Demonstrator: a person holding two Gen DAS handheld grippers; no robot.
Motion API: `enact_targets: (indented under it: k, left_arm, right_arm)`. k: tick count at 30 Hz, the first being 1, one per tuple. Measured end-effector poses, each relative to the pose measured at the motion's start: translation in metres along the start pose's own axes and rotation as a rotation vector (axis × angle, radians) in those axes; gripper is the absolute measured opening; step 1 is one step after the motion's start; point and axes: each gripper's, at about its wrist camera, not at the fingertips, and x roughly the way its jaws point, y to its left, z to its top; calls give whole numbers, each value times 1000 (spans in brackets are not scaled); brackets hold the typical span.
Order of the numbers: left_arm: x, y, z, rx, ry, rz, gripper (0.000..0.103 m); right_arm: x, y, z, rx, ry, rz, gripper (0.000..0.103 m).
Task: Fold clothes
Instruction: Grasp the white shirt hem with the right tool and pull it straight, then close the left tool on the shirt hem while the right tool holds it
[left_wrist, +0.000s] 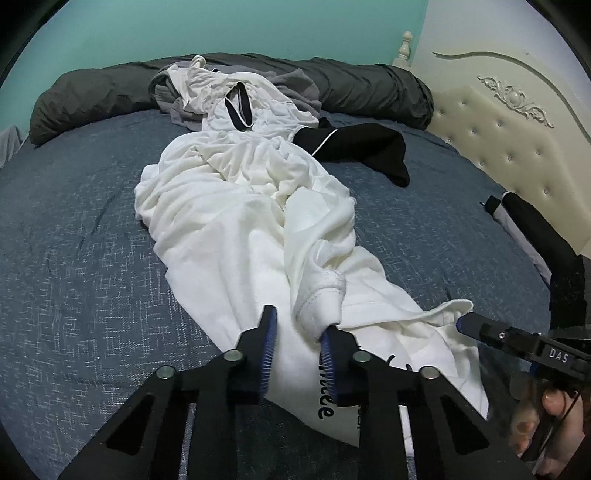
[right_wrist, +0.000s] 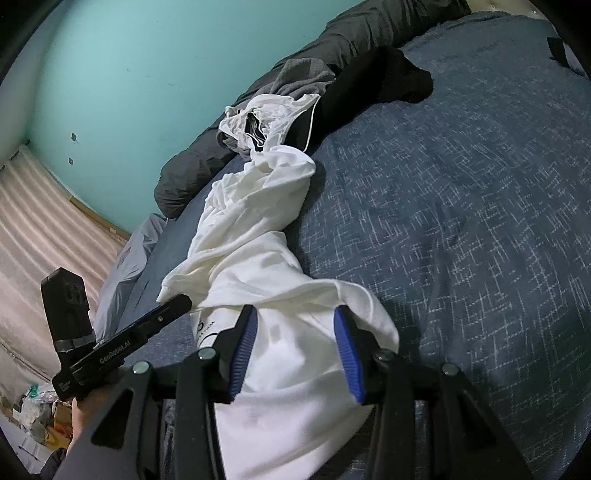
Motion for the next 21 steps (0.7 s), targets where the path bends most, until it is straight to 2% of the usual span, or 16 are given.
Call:
enact_targets:
  k: [3,9,11,13,16,19,21]
  left_arm:
    - [-2,-1,0,7,-10,-5,5]
    - [-12,3,3,-6,-42,-6,5]
    - [-14,6,4,-18,-47,-7,5]
    - [-15,10,5,-36,-50,-11,5]
    - [-16,12,6,-44,-56,-8,5]
    - [-17,14,6,-48,-59,-5,5]
    - [-18,16,6,-54,-60,-6,5]
  right_arm:
    - [-2,-1,1,2,-14,-19,44]
    - [-19,-4,6,7,-95,-92,44]
    - [-25,-7,9,10,-121,-126,52]
    - [-24,-13,10,27,-106,-132,58]
    - [-18,-20,9,49,-64,-132,58]
    - [-1,-17,0,28,24,-119,58]
    - [0,-12,-5,9,29,-99,58]
